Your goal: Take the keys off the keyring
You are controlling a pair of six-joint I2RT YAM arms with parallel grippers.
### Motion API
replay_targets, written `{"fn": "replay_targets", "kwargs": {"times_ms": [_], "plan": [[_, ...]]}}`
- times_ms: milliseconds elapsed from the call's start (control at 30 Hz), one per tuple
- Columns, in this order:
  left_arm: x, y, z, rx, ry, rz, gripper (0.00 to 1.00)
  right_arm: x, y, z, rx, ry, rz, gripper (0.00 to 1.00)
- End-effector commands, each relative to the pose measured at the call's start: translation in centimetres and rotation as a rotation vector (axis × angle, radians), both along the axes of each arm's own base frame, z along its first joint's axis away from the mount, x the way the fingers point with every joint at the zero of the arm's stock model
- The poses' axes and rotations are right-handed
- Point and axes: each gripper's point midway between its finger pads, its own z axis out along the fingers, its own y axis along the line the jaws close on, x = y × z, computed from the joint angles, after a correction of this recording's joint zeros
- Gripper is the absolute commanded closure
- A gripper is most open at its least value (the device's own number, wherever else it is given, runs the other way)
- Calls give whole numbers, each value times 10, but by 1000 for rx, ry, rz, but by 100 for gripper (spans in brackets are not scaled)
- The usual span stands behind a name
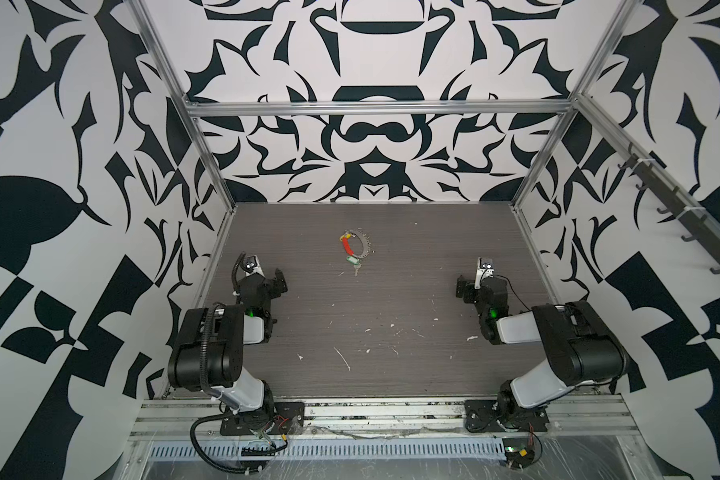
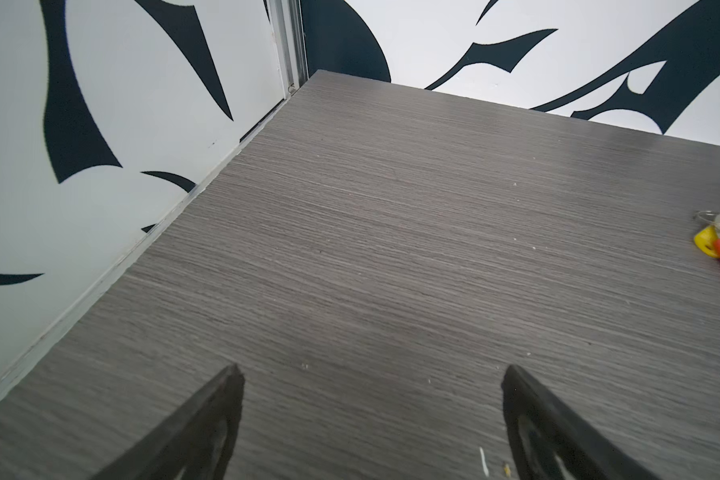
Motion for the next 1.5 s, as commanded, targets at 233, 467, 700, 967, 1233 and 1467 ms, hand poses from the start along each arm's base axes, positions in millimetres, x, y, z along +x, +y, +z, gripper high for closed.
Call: {"fn": "replay_targets", "kwargs": {"times_ms": [233, 467, 700, 967, 1233, 1467], "plan": [[5, 0, 12, -1, -41, -1, 1, 11, -1, 21, 2, -63, -2, 0], [5, 0, 12, -1, -41, -2, 1, 10, 0, 21, 3, -64, -1, 0], [5, 0, 12, -1, -41, -2, 1, 10, -1, 21, 2, -63, -1, 0], [6, 0, 13, 0, -41, -2, 1, 11, 0, 21, 1, -62, 4, 0], [-8, 11, 41, -9, -80, 82, 1, 7, -6, 40, 7, -81, -38, 0], [-15, 16, 99, -97, -152, 146, 1, 3, -5, 68, 60, 2, -91, 0]]}}
